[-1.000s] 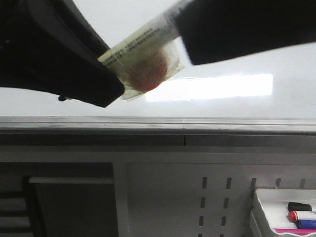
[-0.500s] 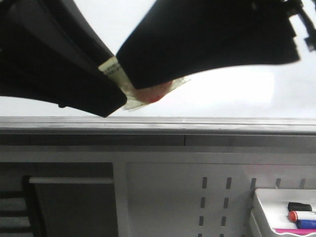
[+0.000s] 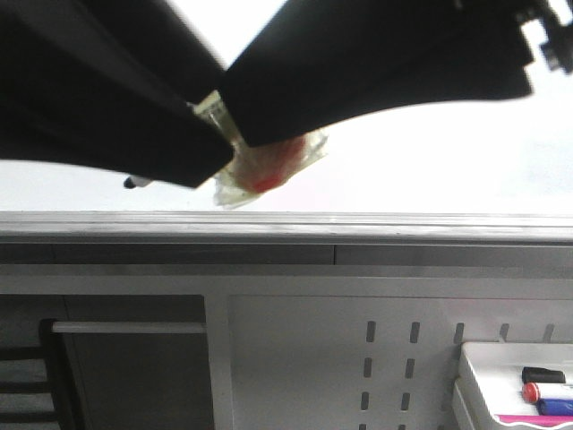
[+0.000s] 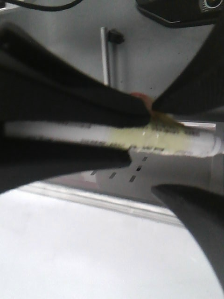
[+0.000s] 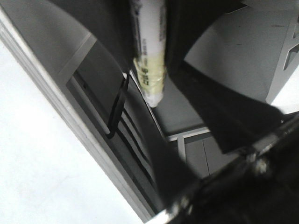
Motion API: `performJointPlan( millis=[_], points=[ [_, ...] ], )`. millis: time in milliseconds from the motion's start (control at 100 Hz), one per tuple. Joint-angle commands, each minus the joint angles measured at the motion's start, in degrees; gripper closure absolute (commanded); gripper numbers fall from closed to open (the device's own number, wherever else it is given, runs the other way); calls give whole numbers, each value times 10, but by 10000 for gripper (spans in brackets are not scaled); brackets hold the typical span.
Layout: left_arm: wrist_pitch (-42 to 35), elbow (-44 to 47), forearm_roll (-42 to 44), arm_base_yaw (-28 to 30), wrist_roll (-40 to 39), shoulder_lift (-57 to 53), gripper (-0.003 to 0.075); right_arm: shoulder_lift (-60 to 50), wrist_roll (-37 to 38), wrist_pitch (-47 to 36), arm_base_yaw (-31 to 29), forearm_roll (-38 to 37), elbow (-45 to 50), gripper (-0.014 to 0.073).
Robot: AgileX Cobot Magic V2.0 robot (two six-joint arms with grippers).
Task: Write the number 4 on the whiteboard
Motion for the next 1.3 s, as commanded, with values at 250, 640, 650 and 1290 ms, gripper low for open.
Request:
performJointPlan(
  millis=[250,640,650,1290],
  points=[
    [4,-15,-11,75,-126,-160,276,-10,1,-38,-45,-13,-20,658],
    [39,119,-25,232,-261,-473,743,35,1,-82,-249,-28,-63,658],
    [39,121,-25,236,-261,-476,739,39,1,-81,-252,-28,-66,658],
    [35,167,-45,265,-261,-517,741,155,1,-96,-312,-28,-153,637]
  ],
)
